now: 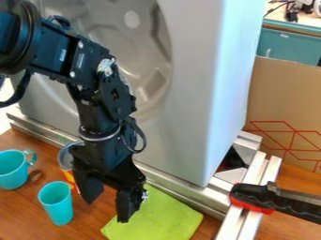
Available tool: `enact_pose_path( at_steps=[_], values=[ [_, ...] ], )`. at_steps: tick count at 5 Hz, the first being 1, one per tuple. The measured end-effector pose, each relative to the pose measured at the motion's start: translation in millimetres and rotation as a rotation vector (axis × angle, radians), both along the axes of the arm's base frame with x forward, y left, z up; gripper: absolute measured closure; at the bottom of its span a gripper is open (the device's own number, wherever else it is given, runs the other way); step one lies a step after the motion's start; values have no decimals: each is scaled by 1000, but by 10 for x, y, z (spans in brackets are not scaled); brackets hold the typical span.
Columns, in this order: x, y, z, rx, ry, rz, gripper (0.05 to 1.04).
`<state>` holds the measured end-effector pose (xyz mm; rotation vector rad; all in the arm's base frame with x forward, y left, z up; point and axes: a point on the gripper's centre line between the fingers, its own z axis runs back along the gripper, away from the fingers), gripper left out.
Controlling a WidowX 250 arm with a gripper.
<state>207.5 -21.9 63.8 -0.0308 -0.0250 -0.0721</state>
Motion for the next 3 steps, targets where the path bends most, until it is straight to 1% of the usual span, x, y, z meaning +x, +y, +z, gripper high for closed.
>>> enact_pose_path(
  at_steps=[1,2,3],
  values=[
    [-20,5,-29,1,15,-6,83],
    [-42,319,69,-12,-7,41,83],
    [-44,532,77,23,-22,46,83]
  ],
)
